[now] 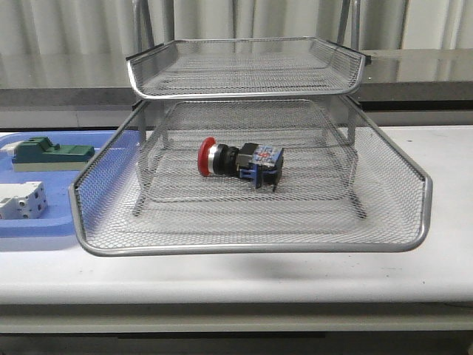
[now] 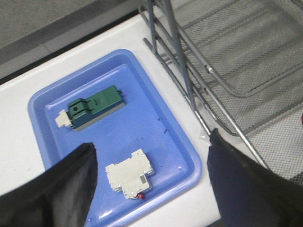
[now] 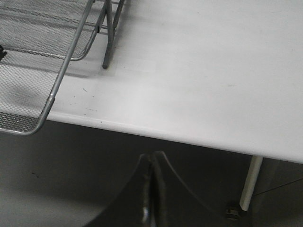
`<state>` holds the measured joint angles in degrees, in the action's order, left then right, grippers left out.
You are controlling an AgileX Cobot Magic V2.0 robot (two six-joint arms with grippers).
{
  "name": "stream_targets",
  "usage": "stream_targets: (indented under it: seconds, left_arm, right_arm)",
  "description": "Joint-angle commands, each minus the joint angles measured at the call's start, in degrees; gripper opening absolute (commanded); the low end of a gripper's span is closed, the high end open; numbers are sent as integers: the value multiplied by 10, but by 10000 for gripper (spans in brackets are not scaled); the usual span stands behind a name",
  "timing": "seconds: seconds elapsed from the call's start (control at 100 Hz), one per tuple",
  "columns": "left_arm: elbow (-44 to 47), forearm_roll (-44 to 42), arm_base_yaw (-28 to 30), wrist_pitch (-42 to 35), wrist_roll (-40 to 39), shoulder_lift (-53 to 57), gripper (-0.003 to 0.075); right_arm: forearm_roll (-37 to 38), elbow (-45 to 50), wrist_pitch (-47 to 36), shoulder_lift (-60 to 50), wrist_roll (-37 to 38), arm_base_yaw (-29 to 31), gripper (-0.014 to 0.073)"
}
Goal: Place button on rack with both arms
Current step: 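Open the left gripper, release the button, and lift away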
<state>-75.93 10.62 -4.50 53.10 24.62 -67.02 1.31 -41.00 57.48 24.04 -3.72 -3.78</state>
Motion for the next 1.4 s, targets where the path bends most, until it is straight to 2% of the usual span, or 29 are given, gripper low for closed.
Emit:
stream_targets:
  seconds: [0.0,0.35,0.54,0.75,0.99,1.11,1.39]
  left_arm:
    - [55,19,15,-96,-16,72,480]
    - [350,53,22,-326,-26,321,480]
    - [475,57,22,-430,-26,415,480]
    - [556,64,22,-543,-26,448,480]
    - [563,64,22,-546,-26,448,474]
    - [563,64,22,-546,-26,448,399]
    - [563,64,22,-546,-26,448,89]
  right_arm:
    - [1,-14,-35,3,-3,3,-71]
    - [1,-14,-35,3,-3,3,-71]
    - [1,-14,-35,3,-3,3,-71]
    - [1,-14,-35,3,-3,3,-71]
    - [1,-14,-35,3,-3,3,-71]
    - [1,-14,-35,3,-3,3,-71]
    - [1,-14,-35,3,-3,3,-71]
